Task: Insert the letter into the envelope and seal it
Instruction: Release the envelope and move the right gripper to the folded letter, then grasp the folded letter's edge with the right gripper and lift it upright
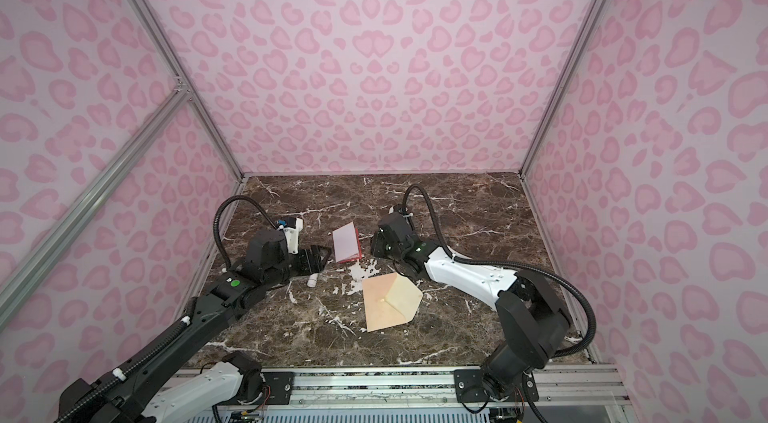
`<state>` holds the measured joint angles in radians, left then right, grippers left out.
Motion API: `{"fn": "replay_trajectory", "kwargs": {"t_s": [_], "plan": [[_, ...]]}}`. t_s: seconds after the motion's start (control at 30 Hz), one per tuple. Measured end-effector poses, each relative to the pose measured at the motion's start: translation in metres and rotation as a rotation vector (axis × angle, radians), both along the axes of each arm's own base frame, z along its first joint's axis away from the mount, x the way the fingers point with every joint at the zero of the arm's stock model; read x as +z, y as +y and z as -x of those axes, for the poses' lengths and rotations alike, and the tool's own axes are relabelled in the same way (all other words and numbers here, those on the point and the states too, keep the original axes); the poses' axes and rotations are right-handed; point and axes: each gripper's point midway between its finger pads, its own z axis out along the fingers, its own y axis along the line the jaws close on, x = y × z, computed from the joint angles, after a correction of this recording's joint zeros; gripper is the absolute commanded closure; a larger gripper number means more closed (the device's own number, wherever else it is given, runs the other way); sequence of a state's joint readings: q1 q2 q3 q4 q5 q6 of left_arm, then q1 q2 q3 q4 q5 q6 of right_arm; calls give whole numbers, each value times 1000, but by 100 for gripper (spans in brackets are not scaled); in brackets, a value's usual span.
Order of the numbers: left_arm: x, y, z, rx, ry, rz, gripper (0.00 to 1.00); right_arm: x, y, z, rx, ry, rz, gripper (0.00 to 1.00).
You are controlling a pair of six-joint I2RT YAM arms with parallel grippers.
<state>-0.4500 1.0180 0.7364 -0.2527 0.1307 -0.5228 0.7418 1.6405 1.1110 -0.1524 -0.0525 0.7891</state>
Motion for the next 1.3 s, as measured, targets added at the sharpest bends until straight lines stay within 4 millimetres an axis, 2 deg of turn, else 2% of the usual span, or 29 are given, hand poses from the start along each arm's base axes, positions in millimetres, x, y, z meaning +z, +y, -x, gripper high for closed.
{"fn": "replay_trajectory", "kwargs": {"t_s": [0.17,0.47,0.63,0.77,1.07,1.17,1.3], "plan": [[-3,2,-14,-9,5,18,23,-13,22,-13,90,57,-8,45],[-19,4,-25,-25,34,46,24,-42,42,-37,154,131,6,45],[-23,4,-29,-31,37,65,24,-65,49,-39,181,184,9,46],[-27,4,-31,-35,45,74,24,-74,55,-38,212,209,-4,47],[-38,2,-35,-46,63,100,25,-91,65,-40,248,245,-13,61],[-42,3,-36,-44,72,102,25,-90,70,-45,255,240,-25,65],[-44,6,-37,-38,78,103,25,-89,75,-48,266,240,-43,75]]}}
